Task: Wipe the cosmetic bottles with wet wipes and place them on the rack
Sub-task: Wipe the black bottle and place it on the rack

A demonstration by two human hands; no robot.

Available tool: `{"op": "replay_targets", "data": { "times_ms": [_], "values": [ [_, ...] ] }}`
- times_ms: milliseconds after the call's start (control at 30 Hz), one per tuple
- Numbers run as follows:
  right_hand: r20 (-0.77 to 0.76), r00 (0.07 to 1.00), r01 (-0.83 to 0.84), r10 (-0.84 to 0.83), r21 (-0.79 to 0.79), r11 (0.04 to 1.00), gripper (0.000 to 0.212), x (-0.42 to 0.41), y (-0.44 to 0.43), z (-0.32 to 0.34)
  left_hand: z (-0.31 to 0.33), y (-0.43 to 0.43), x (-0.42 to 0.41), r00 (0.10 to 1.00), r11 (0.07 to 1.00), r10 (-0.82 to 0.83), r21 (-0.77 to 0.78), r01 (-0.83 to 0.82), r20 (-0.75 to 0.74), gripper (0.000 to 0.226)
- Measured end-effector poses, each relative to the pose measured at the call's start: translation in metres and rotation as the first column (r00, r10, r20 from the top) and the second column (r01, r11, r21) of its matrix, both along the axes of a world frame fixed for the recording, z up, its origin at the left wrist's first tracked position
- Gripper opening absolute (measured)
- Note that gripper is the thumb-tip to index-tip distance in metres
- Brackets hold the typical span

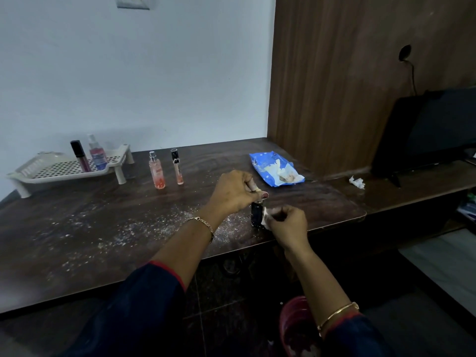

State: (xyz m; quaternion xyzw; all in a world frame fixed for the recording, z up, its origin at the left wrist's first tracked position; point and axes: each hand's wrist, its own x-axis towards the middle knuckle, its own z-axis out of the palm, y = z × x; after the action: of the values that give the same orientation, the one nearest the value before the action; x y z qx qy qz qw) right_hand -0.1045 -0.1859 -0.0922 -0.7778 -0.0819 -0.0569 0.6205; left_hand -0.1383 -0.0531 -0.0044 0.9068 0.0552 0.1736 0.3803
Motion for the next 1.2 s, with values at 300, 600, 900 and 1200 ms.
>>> {"op": "replay_targets", "data": {
  "times_ms": [300,600,900,1200],
  "values": [
    [0.067,0.998,-0.017,0.017,-0.004,1.000,0.016,0.013,0.004,0.028,0.004,-0.001,-0.001,1.000,0.997,0.016,0.077,-0.015,-0.013,0.025],
    [-0.061,0.997,-0.055,0.054,-0.029,0.998,0.002,0.015,0.004,0.023,0.003,-0.004,-0.002,0.999,0.996,0.033,0.080,-0.032,-0.016,0.026],
    [0.058,0.998,0.004,0.003,-0.132,0.991,0.006,0.006,-0.004,0.028,0.006,-0.003,-0.009,0.998,0.976,0.051,0.210,-0.055,0.025,0.035],
    [0.137,0.989,0.057,-0.046,-0.080,0.995,0.006,0.004,-0.004,0.027,0.010,0.003,-0.014,0.987,0.977,-0.157,0.141,0.157,-0.010,0.018]
  ]
}}
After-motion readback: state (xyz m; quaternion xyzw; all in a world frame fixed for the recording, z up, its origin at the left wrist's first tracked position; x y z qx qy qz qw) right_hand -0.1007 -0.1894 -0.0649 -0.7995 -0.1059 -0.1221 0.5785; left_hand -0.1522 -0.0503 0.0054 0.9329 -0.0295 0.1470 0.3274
